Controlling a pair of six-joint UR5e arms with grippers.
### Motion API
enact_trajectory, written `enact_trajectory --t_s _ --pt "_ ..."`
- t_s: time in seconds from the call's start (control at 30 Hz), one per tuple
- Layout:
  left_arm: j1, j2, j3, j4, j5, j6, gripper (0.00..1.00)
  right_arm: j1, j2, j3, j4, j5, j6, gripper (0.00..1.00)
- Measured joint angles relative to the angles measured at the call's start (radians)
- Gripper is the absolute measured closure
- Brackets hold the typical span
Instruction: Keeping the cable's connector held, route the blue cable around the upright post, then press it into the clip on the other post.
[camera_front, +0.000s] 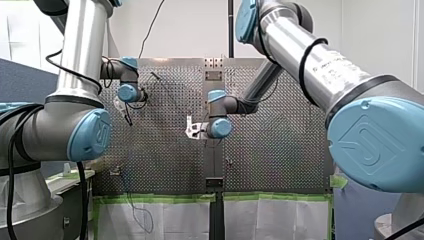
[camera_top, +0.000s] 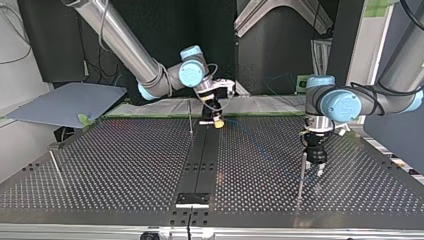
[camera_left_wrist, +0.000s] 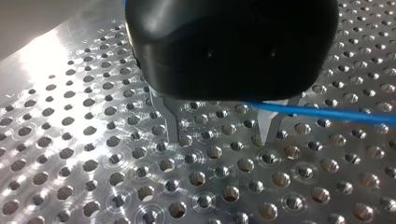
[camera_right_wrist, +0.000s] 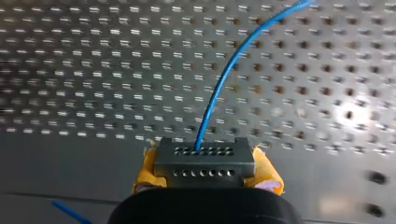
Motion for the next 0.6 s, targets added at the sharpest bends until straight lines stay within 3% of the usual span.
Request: enact_trajectory --t_s 0.07,0.13,0.4,0.6 --pt "0.001 0.0 0.0 0.0 0.0 -0.002 0.04 0.003 0.014 0.002 -0.001 0.005 -0.001 1.0" --pt "0.0 0.0 0.0 0.0 0.0 -0.002 0.0 0.005 0.028 0.004 -0.001 0.012 -0.002 1.0" --pt "-0.001 0.0 0.0 0.0 -0.001 -0.003 0.0 0.015 0.09 0.013 -0.004 0.06 -0.011 1.0" --pt "0.0 0.0 0.0 0.0 -0.001 -0.008 0.0 0.019 0.121 0.062 -0.053 0.081 0.002 1.0"
